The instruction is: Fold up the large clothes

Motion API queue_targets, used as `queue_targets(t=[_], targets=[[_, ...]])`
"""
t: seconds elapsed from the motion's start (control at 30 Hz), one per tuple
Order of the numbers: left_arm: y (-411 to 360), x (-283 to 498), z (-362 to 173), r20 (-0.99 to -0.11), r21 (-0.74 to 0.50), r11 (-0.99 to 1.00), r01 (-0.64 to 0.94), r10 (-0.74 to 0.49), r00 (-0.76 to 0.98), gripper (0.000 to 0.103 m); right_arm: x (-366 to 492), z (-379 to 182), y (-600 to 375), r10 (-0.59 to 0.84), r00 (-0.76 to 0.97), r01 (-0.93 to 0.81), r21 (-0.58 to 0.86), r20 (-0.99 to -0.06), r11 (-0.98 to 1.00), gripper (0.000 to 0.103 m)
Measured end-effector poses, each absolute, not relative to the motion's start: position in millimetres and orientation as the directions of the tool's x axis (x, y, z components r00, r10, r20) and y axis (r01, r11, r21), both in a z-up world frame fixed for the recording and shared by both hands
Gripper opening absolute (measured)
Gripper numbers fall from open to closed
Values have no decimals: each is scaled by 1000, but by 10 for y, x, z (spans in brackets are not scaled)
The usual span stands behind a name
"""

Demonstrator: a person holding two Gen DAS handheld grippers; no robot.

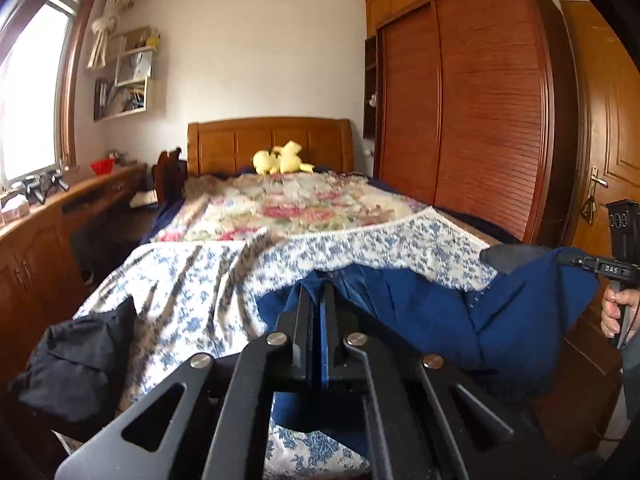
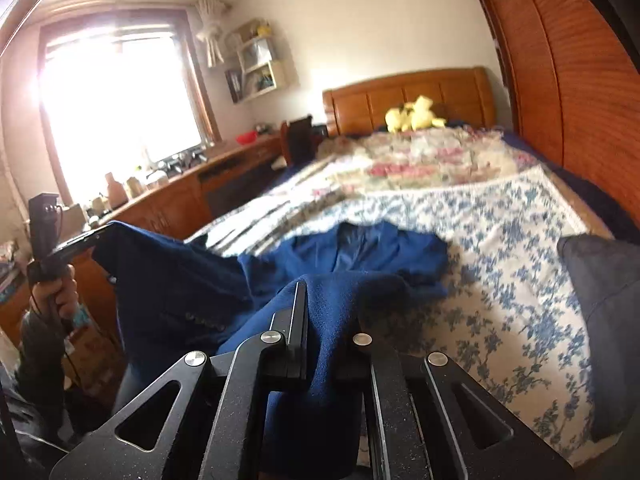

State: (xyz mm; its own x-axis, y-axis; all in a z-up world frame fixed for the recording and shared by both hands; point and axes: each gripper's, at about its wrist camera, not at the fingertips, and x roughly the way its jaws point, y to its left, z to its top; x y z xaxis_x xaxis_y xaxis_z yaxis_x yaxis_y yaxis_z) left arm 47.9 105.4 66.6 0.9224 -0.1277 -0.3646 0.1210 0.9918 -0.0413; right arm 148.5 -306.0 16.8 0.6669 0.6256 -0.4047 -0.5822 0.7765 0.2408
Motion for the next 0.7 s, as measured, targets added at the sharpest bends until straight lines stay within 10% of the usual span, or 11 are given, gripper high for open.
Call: queue_targets(t=[0.7], targets=[[1129,1353,-324,-510,-54,997,57,-77,857,0,2057,-815,-2910,499,647,-513,155,-577,844,4]])
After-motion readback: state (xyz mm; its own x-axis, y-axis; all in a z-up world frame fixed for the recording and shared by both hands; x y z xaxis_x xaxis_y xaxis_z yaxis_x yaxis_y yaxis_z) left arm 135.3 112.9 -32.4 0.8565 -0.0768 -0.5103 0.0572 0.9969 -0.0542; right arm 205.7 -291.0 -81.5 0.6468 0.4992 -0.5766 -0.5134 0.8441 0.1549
